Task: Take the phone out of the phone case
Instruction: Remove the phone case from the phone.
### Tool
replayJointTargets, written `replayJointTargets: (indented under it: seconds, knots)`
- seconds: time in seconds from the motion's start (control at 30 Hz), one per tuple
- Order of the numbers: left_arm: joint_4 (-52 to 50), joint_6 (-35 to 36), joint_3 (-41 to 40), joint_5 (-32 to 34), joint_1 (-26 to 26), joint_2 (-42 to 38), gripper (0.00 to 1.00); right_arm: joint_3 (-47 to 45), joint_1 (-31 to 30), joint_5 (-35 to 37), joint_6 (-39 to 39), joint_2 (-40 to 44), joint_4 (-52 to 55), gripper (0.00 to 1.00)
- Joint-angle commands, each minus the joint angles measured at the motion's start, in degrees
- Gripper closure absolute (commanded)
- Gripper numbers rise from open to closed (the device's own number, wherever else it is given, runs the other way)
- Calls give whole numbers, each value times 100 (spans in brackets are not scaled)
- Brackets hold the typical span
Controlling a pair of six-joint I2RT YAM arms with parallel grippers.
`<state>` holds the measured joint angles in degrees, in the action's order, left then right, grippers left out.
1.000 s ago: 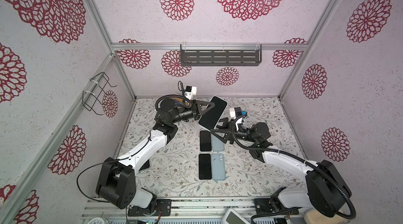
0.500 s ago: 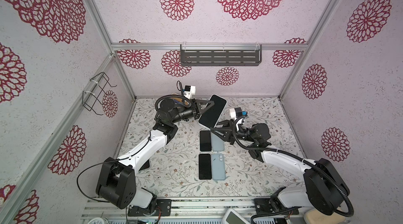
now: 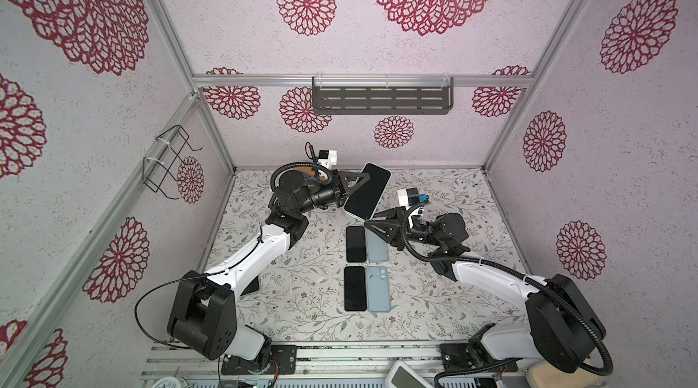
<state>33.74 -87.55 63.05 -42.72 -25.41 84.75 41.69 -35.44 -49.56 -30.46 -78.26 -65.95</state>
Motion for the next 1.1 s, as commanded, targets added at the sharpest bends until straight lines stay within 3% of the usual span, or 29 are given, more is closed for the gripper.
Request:
replayJointTargets:
  seconds: [0.0, 0.33, 0.43, 0.57, 0.8, 1.07]
  knots:
    - [351, -320, 59, 96, -247, -1, 100, 309, -20, 131, 552, 109, 380, 81]
    - [579, -359, -106, 183, -428, -91, 100, 579, 292, 236, -15, -101, 52, 84]
    - [420, -123, -85, 189, -421, -165, 100, 509, 292, 288, -495, -111, -194, 71]
    - [-410, 535, -30, 300, -446, -325, 100, 353, 290, 567, -994, -67, -360, 67]
    - [-165, 573, -169, 456, -421, -358, 100, 44, 292, 785, -1612, 30, -484, 78]
    - [71, 740, -317, 454, -544, -290, 100, 6, 340, 1374, -1508, 531, 682, 84]
